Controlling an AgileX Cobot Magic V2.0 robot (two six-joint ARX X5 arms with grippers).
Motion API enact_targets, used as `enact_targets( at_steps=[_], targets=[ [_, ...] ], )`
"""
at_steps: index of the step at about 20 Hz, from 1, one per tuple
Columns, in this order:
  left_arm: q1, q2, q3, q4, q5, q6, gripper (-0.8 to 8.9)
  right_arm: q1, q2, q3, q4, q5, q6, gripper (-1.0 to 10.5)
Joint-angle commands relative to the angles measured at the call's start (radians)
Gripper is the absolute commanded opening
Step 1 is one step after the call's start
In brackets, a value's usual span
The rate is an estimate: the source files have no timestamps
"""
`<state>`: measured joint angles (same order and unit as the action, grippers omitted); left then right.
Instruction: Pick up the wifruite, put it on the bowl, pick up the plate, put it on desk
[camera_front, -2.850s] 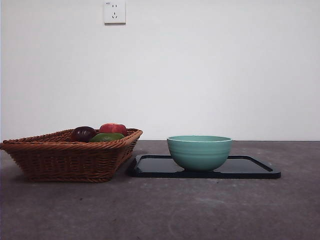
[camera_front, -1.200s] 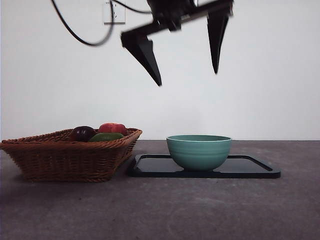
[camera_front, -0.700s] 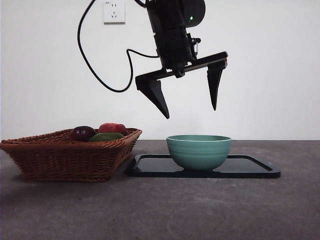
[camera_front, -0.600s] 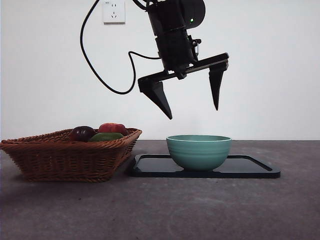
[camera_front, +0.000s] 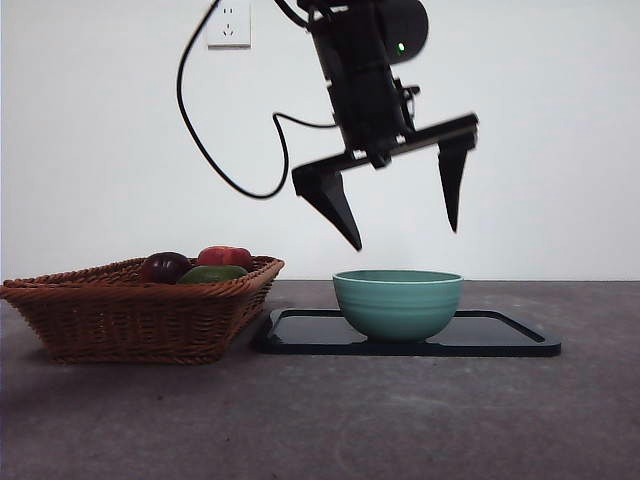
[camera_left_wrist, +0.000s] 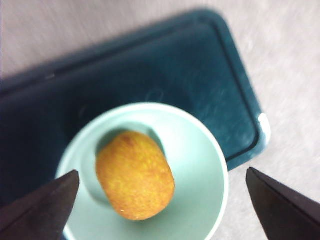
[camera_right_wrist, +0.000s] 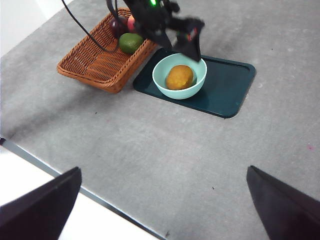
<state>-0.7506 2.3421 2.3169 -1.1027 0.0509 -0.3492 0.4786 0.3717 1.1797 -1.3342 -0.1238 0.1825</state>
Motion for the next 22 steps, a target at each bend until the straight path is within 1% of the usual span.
enact_targets(
  at_steps=[1, 5, 14, 16, 18, 21, 22],
  targets=[
    [-0.015, 0.051, 0.034, -0.004, -0.008, 0.017, 4.95, 0.005, 0.003, 0.009, 0.002, -0.008, 0.001, 5.5],
    [-0.015, 0.070, 0.034, -0.012, -0.061, 0.023, 4.95, 0.005, 0.003, 0.009, 0.002, -0.011, 0.001, 5.5],
    [-0.033, 0.126, 0.034, -0.031, -0.066, 0.037, 4.83, 0.005, 0.003, 0.009, 0.002, -0.010, 0.001, 5.5],
    [-0.034, 0.135, 0.034, -0.034, -0.069, 0.040, 4.32, 0.005, 0.003, 0.009, 0.002, -0.010, 0.001, 5.5],
    [-0.035, 0.139, 0.034, -0.031, -0.078, 0.043, 4.23, 0.005, 0.003, 0.009, 0.002, -0.010, 0.001, 5.5],
    [-0.035, 0.141, 0.034, -0.029, -0.083, 0.055, 2.85, 0.005, 0.003, 0.009, 0.002, -0.010, 0.000, 5.5],
    [-0.035, 0.141, 0.034, -0.029, -0.087, 0.058, 2.75, 0.005, 0.003, 0.009, 0.002, -0.010, 0.000, 5.5]
  ],
)
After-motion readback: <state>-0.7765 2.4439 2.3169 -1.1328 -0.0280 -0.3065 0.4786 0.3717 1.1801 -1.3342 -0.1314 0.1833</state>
